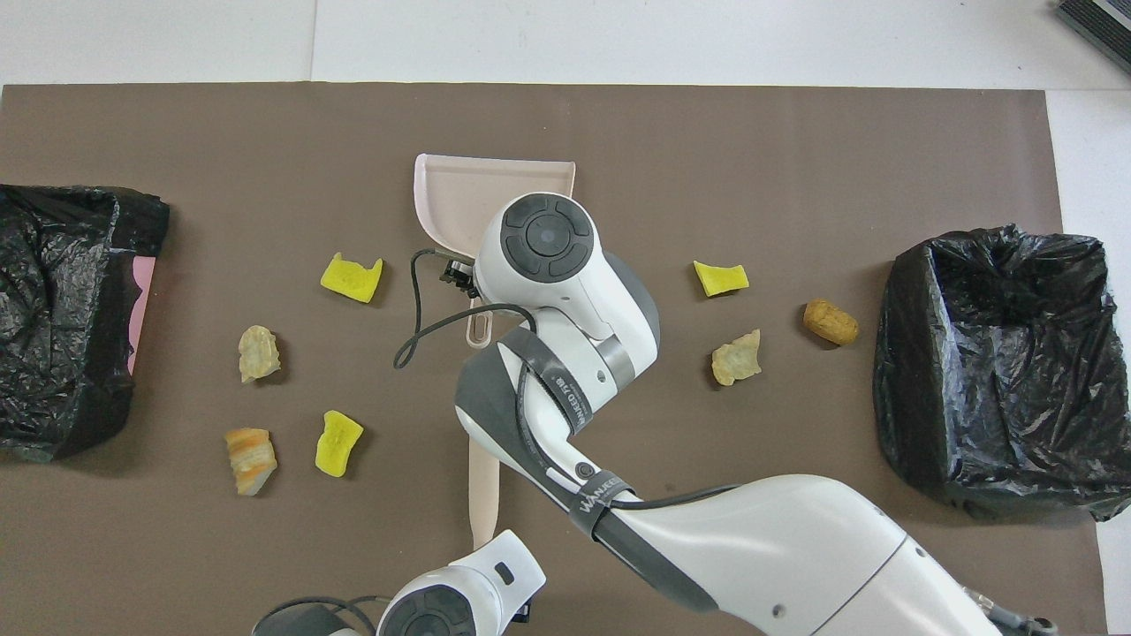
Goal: Sweep and dump trash in bin
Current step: 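Grasp the dustpan handle with the right gripper while the left gripper grasps the brush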
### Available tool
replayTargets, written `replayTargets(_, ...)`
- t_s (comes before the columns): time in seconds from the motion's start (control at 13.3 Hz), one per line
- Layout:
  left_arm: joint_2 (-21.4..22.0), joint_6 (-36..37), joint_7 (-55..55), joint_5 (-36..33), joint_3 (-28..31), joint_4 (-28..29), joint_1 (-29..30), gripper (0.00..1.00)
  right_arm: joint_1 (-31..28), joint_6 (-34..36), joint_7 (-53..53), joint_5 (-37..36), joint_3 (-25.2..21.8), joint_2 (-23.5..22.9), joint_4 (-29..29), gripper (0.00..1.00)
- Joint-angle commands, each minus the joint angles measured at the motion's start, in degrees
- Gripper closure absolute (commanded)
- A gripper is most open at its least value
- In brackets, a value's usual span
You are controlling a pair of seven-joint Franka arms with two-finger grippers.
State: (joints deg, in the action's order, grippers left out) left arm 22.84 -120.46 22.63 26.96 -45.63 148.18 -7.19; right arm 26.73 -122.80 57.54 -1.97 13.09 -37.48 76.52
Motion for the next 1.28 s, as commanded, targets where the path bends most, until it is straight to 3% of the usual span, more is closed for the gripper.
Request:
replayTargets(0.0,-0.70,-0.65,-0.04,0.99,0.19,0.27,-0.54,0.86,0.34,-1.03,1.43,-2.06,0.18,-2.16,-1.55,0.00)
replayTargets(0.15,-0.87,-0.48,-0.04,0.99,0.28,-0.25,-0.19,1.00,1.39,-1.12,1.17,-3.56,0.18,-2.77,-1.02,0.02)
replayTargets(0.38,0.18,5.03,-1.18,0.73,1.33,-2.62,-0.28,1.00,1.40,-1.03,1.08,-4.35,0.18,-2.86,-0.93,0.12)
replayTargets(0.53,3.24,12.24,-1.27,0.20,5.70,-2.89,-0.45,1.00,1.49,-0.86,0.90,-6.11,0.27,-2.95,-0.67,0.26)
replayTargets(0.75,8.78,19.54,-2.68,-4.43,11.09,-3.07,0.07,1.00,1.40,-0.86,0.38,-6.90,0.18,-3.39,-1.19,0.26)
replayTargets(1.05,9.76,22.11,-0.84,-12.35,16.35,-3.07,3.94,1.00,1.40,-0.33,-2.52,-10.06,0.18,-3.39,-1.19,0.29)
replayTargets(1.2,9.85,24.04,5.82,-17.26,21.09,-3.07,3.94,1.00,1.48,-0.07,-3.49,-11.03,0.27,-3.30,-1.19,0.31)
